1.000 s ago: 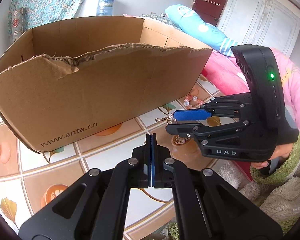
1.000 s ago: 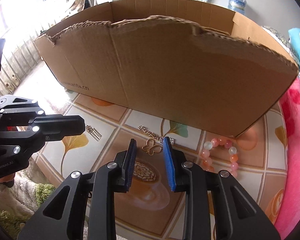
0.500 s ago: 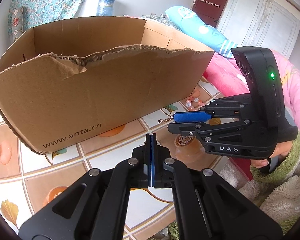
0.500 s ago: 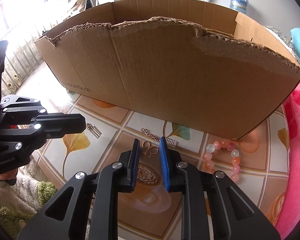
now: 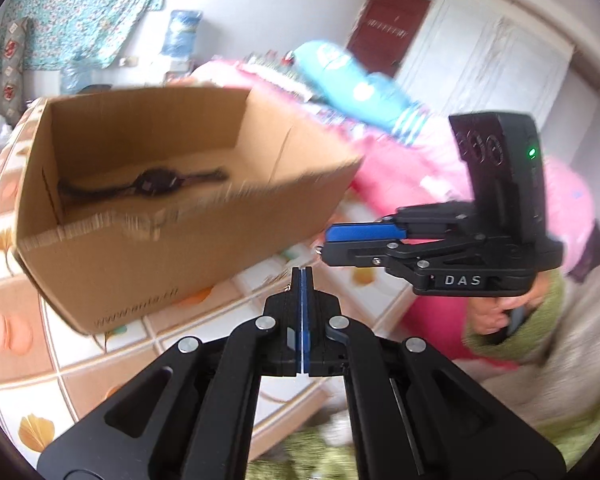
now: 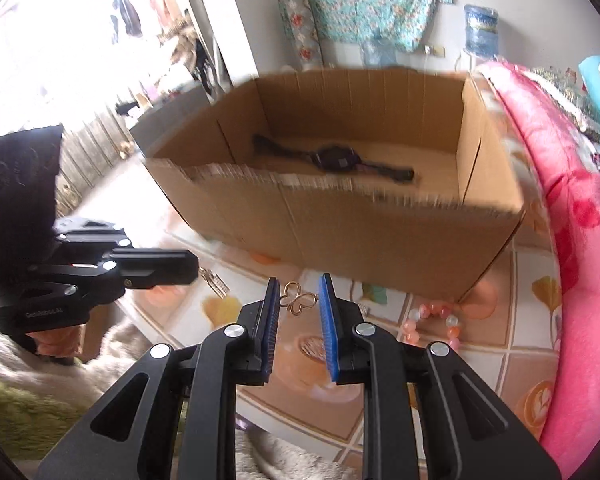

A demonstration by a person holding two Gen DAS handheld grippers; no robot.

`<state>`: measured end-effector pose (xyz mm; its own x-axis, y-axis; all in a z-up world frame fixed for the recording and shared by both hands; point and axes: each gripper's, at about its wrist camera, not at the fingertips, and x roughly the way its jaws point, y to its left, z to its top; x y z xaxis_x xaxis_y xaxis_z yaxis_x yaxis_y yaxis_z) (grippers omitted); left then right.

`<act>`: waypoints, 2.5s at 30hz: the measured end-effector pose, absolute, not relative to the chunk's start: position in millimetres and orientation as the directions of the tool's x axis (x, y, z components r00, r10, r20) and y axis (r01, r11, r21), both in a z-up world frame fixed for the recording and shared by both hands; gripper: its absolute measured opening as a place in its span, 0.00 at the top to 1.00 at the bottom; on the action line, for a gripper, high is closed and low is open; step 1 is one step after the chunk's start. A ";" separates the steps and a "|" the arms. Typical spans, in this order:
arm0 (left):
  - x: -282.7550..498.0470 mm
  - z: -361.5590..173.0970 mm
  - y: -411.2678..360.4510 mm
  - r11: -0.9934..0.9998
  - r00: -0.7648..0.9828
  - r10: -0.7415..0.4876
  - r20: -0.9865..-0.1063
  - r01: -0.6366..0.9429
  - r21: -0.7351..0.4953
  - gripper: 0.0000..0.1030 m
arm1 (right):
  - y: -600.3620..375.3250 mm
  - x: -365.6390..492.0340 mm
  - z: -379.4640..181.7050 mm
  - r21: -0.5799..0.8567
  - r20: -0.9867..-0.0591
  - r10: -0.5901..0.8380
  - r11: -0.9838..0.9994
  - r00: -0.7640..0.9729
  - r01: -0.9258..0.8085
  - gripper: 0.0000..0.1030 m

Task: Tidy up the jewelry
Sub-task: 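Carry the butterfly charm into the box and open the right tool, then withdraw the right tool from the box back to the table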

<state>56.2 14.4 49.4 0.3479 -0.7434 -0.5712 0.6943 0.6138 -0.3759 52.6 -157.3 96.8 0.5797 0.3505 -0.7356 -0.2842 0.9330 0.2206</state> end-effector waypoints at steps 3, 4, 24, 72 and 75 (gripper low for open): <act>60.5 78.4 19.3 0.576 0.352 -0.786 -0.508 0.715 -0.397 1.00 | -160.7 53.7 127.2 0.242 -0.673 0.390 0.919 0.628 -0.311 0.81; 64.1 88.8 21.1 0.563 0.353 -0.800 -0.485 0.723 -0.401 1.00 | -162.7 56.6 139.2 0.242 -0.649 0.400 0.915 0.648 -0.323 0.81; 201.3 35.0 -54.4 0.677 0.111 -0.655 -0.747 0.526 -0.515 1.00 | -158.3 237.4 87.8 0.133 -0.933 0.259 0.893 0.249 -0.431 0.81; 58.9 -0.3 -68.3 0.700 0.448 -0.508 -0.735 0.712 -0.050 0.76 | -198.3 70.5 27.3 0.460 -0.742 0.478 0.873 0.471 -0.163 0.80; 57.4 -6.6 -80.7 0.671 0.463 -0.501 -0.731 0.742 0.009 0.76 | -203.7 68.7 25.1 0.473 -0.739 0.475 0.871 0.478 -0.134 0.80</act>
